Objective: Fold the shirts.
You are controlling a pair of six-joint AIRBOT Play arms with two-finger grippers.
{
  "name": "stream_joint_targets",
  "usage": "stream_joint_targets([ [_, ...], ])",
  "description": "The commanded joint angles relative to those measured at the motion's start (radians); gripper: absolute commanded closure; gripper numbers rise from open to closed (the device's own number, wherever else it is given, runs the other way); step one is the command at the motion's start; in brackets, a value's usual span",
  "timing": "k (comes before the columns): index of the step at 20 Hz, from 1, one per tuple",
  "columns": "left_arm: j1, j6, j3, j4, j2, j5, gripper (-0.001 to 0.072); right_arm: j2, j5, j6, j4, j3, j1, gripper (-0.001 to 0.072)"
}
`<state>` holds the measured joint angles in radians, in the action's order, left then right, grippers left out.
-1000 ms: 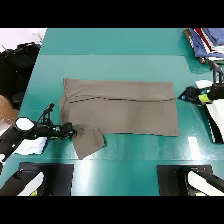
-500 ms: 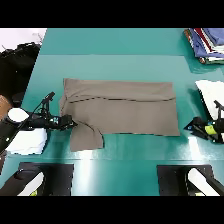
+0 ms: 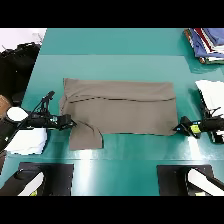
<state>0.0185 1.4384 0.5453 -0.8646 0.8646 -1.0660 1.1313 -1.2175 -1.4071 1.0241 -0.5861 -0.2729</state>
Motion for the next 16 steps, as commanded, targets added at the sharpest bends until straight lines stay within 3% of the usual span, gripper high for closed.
stream_joint_targets([
  [1,0.0,0.031,0.002,-0.058,-0.034,-0.067,0.0681,-0.031,-0.027,0.002,0.063,-0.048,0.073,0.0695],
  [5,0.0,0.154,0.001,-0.222,-0.224,-0.193,0.0682,-0.197,-0.188,0.002,0.216,-0.087,0.069,0.0696],
  [8,0.0,0.205,0.01,-0.222,-0.359,-0.401,0.0681,-0.337,-0.346,0.0,0.324,-0.121,0.069,0.0696],
  [10,0.0,0.215,0.071,-0.22,-0.383,-0.47,0.0682,-0.419,-0.38,-0.026,0.338,-0.14,0.069,0.0697],
  [13,0.0,0.182,0.172,-0.226,-0.338,-0.373,0.0681,-0.438,-0.365,-0.044,0.331,-0.189,0.07,0.0697],
  [16,0.0,0.116,0.235,-0.228,-0.198,-0.224,0.0681,-0.314,-0.318,-0.043,0.301,-0.261,0.072,0.0697],
])
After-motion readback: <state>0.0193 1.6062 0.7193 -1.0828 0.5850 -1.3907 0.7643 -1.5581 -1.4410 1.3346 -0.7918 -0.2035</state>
